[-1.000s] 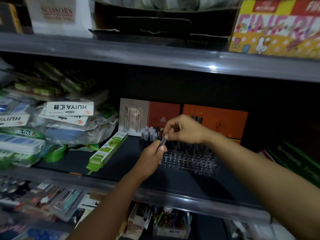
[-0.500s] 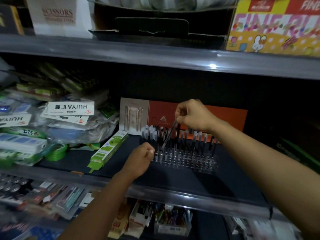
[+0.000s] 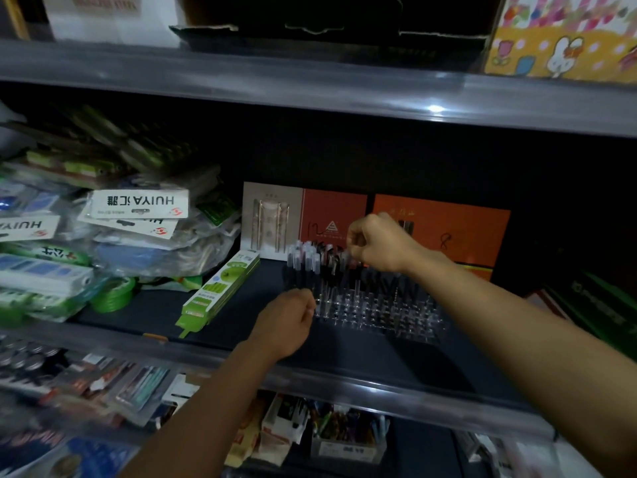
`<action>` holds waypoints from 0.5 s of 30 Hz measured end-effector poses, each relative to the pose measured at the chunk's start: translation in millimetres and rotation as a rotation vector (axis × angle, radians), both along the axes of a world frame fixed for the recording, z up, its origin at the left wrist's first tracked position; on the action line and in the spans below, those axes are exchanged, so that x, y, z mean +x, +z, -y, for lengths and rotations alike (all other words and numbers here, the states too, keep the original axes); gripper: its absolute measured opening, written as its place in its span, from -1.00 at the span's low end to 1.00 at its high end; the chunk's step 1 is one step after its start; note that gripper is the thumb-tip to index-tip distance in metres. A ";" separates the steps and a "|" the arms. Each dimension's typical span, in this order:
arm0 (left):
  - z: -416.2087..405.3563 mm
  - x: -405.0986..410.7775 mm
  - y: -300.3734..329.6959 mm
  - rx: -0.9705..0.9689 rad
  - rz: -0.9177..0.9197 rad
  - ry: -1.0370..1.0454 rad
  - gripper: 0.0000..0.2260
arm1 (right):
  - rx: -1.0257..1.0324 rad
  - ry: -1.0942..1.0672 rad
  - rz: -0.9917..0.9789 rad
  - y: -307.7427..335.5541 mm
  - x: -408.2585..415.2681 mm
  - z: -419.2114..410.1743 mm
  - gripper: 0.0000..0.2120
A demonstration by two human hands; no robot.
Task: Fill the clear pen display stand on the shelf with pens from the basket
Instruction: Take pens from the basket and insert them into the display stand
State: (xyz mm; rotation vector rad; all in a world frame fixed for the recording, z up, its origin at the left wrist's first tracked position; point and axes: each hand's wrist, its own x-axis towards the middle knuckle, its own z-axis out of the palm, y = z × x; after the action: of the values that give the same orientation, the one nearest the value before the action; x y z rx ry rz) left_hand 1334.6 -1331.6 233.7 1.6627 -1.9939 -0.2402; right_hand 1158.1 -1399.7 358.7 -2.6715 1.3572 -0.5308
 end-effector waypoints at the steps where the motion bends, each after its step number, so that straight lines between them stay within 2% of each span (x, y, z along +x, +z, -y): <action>1: 0.3 0.2 -1.2 0.004 0.011 -0.001 -0.94 | 0.007 0.002 -0.010 -3.2 1.1 1.0 -0.88; 8: 1.7 -0.3 -5.4 0.015 0.083 0.012 -0.92 | 0.015 -0.004 0.014 -14.7 6.6 3.9 -0.97; 15: 0.3 -2.2 -4.0 0.003 0.141 0.028 -0.89 | -0.008 -0.011 -0.039 -13.0 7.3 5.8 -0.90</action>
State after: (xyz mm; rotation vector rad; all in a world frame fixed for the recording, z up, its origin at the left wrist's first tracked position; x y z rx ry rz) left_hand 1332.5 -1331.9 229.7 1.7516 -2.0712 -0.1182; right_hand 1165.4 -1405.5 345.7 -2.6966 1.3835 -0.4886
